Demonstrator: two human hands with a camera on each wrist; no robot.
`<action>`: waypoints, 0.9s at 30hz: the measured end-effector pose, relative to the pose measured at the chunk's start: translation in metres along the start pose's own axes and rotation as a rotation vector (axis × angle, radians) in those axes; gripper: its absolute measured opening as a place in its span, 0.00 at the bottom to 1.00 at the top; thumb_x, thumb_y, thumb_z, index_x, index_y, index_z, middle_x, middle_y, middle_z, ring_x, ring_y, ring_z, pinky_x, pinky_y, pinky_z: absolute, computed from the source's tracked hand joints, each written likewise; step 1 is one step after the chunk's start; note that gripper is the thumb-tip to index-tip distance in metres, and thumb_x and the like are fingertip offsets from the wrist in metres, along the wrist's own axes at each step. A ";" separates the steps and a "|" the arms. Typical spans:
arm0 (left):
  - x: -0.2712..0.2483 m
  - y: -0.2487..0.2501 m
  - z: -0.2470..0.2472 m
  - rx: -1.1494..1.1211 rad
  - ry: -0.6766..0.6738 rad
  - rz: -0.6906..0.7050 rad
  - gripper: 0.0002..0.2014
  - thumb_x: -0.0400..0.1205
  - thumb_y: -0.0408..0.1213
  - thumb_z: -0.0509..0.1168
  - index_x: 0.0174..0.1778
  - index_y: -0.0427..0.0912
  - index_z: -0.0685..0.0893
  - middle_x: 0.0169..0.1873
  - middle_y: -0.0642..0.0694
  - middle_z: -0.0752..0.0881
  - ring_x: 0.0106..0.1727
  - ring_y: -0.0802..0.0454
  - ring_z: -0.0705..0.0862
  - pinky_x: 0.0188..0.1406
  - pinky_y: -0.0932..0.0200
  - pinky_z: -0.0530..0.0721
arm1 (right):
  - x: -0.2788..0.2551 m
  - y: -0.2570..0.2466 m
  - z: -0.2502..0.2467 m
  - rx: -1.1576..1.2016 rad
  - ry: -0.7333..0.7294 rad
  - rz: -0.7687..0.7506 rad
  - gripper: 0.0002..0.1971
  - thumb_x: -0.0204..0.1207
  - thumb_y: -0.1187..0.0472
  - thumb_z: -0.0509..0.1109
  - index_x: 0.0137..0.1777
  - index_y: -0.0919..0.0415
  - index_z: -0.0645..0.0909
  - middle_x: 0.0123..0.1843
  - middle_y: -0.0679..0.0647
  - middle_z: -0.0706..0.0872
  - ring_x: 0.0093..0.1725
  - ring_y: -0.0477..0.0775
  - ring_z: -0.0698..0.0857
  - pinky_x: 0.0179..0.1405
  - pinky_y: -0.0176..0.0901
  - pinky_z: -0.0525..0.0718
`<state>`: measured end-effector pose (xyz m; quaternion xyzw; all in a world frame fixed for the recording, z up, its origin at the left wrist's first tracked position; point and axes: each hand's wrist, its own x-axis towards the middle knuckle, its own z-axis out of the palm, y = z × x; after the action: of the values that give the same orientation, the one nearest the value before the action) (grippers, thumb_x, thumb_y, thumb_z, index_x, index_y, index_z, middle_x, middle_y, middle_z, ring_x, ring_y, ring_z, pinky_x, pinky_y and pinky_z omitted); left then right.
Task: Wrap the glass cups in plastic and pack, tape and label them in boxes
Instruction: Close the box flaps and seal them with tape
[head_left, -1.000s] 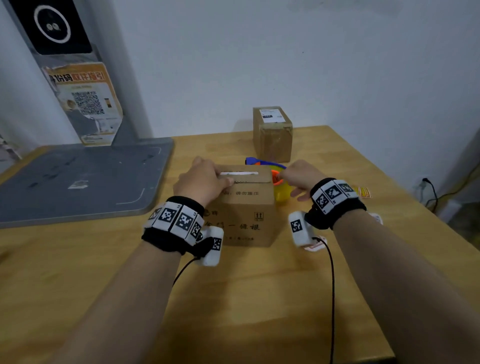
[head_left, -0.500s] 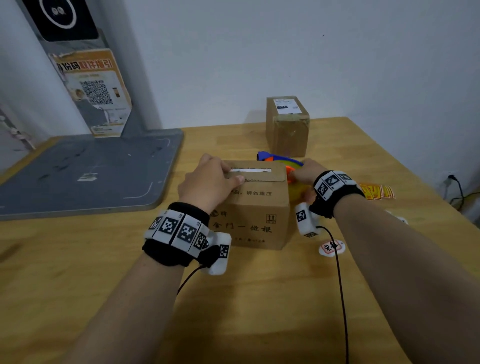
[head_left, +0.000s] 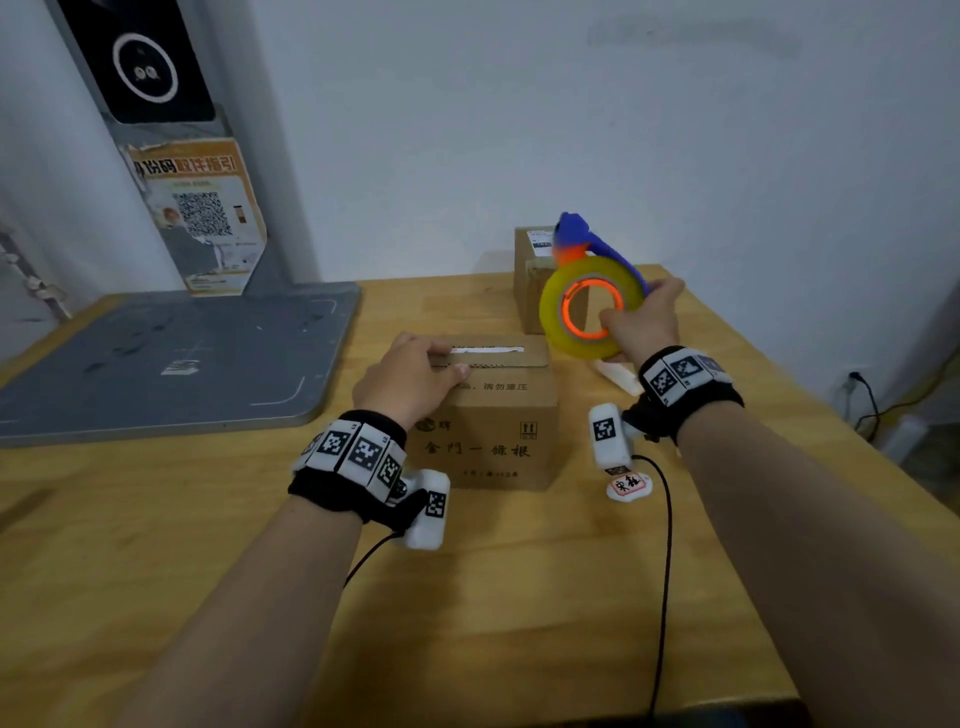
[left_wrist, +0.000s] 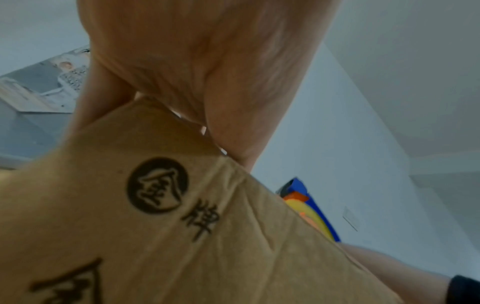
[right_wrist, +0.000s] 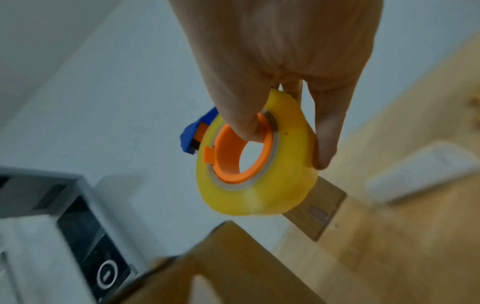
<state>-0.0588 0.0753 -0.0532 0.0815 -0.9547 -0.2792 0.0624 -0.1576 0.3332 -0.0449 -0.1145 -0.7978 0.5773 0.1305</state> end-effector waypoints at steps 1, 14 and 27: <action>-0.003 -0.001 0.002 -0.030 -0.005 0.007 0.24 0.84 0.62 0.67 0.75 0.59 0.81 0.74 0.58 0.75 0.70 0.49 0.81 0.64 0.48 0.81 | -0.005 -0.009 -0.005 -0.030 0.035 -0.080 0.28 0.75 0.65 0.75 0.67 0.51 0.63 0.48 0.48 0.79 0.51 0.65 0.89 0.46 0.68 0.92; -0.027 0.004 -0.012 -0.440 -0.087 -0.045 0.19 0.83 0.47 0.74 0.70 0.50 0.87 0.69 0.54 0.84 0.69 0.52 0.82 0.71 0.49 0.81 | -0.082 -0.055 0.003 -0.537 -0.082 -0.595 0.38 0.78 0.68 0.65 0.87 0.43 0.64 0.80 0.52 0.75 0.68 0.64 0.83 0.57 0.58 0.85; -0.026 0.021 -0.056 -0.872 -0.066 -0.203 0.22 0.87 0.63 0.60 0.55 0.50 0.91 0.47 0.57 0.95 0.47 0.54 0.89 0.44 0.52 0.72 | -0.077 -0.048 0.000 -0.573 -0.035 -0.534 0.35 0.82 0.64 0.63 0.85 0.34 0.65 0.74 0.53 0.78 0.64 0.67 0.83 0.51 0.56 0.83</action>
<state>-0.0264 0.0685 0.0030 0.1320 -0.7364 -0.6627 0.0326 -0.0868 0.2933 -0.0054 0.0750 -0.9305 0.2789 0.2254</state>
